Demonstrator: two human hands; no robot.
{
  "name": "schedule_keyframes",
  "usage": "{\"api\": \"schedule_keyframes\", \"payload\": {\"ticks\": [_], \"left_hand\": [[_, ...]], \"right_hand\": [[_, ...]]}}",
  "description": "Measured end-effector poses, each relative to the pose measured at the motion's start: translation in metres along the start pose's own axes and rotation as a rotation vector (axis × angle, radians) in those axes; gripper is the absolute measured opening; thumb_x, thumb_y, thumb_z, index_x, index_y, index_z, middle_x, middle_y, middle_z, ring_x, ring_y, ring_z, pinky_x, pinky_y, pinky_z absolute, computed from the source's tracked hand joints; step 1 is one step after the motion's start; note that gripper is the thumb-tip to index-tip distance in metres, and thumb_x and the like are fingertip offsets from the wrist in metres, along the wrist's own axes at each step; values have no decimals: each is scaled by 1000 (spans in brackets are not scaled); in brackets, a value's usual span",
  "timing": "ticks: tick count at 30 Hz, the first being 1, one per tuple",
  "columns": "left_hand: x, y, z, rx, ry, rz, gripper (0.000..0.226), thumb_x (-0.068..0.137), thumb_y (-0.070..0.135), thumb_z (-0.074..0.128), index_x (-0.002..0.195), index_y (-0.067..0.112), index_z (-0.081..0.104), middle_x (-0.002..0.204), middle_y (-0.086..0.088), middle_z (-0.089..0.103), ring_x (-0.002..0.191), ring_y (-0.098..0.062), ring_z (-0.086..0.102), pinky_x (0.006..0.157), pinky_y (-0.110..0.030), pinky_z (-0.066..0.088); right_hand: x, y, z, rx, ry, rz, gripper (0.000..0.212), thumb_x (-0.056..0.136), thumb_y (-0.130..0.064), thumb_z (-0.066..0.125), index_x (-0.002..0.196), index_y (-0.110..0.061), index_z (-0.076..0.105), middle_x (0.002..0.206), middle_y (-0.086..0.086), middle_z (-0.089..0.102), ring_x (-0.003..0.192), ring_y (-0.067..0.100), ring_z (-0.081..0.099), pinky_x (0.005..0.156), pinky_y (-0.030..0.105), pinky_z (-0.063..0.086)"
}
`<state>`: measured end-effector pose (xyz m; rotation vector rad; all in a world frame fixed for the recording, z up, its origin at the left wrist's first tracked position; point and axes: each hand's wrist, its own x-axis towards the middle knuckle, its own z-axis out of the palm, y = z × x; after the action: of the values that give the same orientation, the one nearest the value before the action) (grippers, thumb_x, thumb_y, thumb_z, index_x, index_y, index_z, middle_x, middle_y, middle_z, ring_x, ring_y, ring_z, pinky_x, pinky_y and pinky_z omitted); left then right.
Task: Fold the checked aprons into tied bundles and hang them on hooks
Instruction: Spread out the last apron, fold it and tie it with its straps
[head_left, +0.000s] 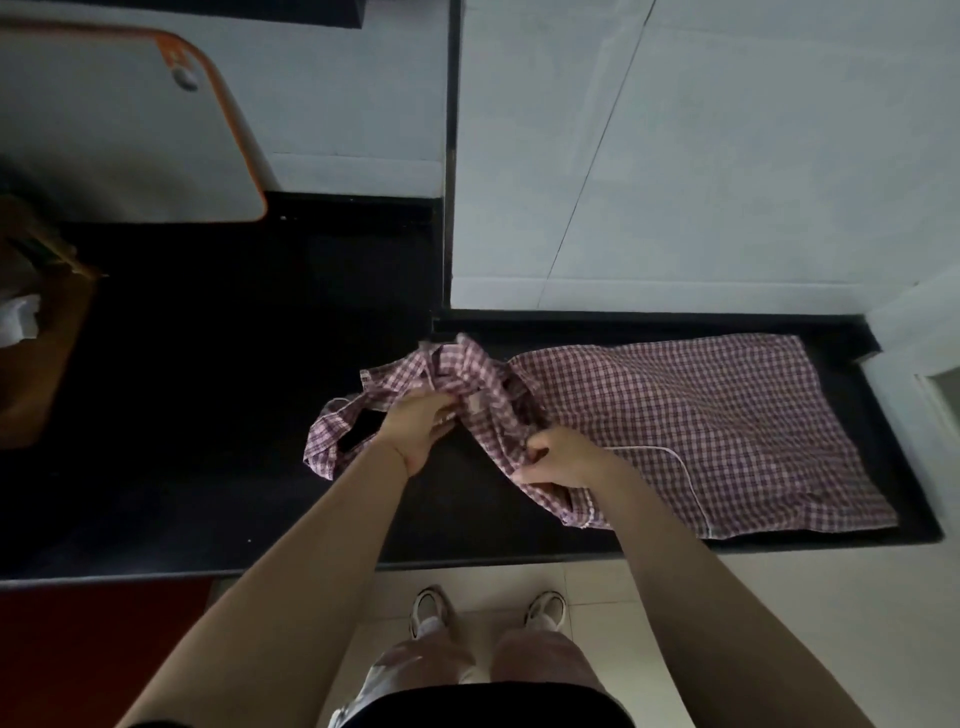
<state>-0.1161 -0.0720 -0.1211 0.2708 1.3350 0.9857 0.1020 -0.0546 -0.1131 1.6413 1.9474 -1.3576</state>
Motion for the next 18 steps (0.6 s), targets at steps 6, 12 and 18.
{"api": "schedule_keyframes", "payload": {"ticks": [6,12,18], "left_hand": [[-3,6,-37,-22,431,-122,27,97,10,50,121,2,60,101,-9,59,73,-18,58,71,-34,54],[-23,-15,-42,755,930,351,38,81,5,61,118,5,57,126,-17,54,122,-37,47,100,-50,40],[-9,-4,-3,2009,-108,631,65,88,54,60,144,27,42,154,1,38,150,-24,19,123,-53,-2]], "right_hand": [[4,-8,-11,-150,-113,51,17,91,-25,67,107,-25,75,123,-6,65,116,14,59,97,28,45],[23,8,0,-256,507,92,17,92,-15,62,109,-11,60,110,8,60,98,25,60,82,37,54],[30,26,21,-342,313,166,111,77,-55,78,158,-26,8,165,15,6,151,37,11,118,57,23]]}}
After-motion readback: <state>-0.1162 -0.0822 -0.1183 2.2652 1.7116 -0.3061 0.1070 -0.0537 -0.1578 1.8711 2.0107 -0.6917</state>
